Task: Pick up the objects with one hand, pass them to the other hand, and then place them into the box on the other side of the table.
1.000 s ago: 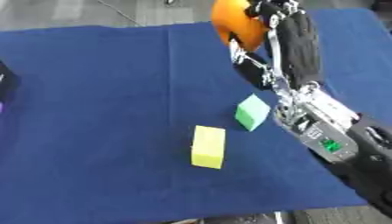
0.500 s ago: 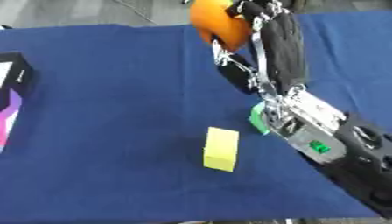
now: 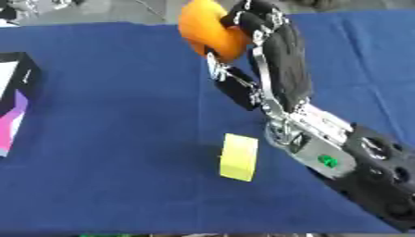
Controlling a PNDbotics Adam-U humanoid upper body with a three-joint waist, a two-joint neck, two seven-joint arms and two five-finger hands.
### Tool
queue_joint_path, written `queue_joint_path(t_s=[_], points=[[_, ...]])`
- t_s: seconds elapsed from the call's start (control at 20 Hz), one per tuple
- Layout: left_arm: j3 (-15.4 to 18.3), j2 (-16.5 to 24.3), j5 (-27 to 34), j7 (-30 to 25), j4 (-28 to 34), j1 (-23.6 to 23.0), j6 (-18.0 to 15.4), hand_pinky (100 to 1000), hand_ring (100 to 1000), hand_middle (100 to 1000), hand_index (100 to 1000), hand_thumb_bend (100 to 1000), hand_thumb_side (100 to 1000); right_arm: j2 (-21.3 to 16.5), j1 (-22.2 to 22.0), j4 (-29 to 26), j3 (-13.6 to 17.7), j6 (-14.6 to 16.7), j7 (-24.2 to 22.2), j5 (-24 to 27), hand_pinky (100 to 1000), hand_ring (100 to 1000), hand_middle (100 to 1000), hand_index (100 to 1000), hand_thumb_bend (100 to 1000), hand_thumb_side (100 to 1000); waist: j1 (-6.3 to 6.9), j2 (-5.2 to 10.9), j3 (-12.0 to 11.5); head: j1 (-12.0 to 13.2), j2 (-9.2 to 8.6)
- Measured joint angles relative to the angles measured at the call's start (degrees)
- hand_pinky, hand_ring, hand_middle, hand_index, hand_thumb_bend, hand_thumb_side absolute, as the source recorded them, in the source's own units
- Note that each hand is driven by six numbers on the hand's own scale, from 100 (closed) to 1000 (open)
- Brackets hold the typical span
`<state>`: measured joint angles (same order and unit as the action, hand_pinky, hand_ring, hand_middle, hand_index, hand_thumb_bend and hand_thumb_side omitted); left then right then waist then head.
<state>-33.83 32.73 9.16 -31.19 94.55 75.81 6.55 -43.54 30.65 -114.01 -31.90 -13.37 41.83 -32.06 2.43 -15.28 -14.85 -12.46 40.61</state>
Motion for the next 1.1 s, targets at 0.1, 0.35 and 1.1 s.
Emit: queue_joint_path(t_s=[0.1,0.35,1.1], points=[[-0.1,-1.1,-1.5,-1.3,-0.6,0.6,-1.6,896,1000,769,890,139,331,0.3,0.7,0.0,-0.6,1.7,-1.1,0.8,414,400,520,530,100,100,-0.01,-0.03,-0.3,-0.2,-0.01],[-0.4,-3.7,-4.6,-4.0,-2.2,1.6,-6.0,892,1000,769,891,207,298,0.8,1.7,0.0,-1.5,6.0,-4.1,3.0,402,394,520,530,100,100,-0.03,-0.35,-0.6,-0.3,-0.33],[0.8,-4.5,-14.1,-12.6,-3.5,2.6,-19.2,866,1000,763,862,655,264,1.0,1.6,0.0,-1.7,9.9,-5.8,6.6,388,387,517,528,100,100,-0.02,-0.68,-0.4,0.0,-0.52]])
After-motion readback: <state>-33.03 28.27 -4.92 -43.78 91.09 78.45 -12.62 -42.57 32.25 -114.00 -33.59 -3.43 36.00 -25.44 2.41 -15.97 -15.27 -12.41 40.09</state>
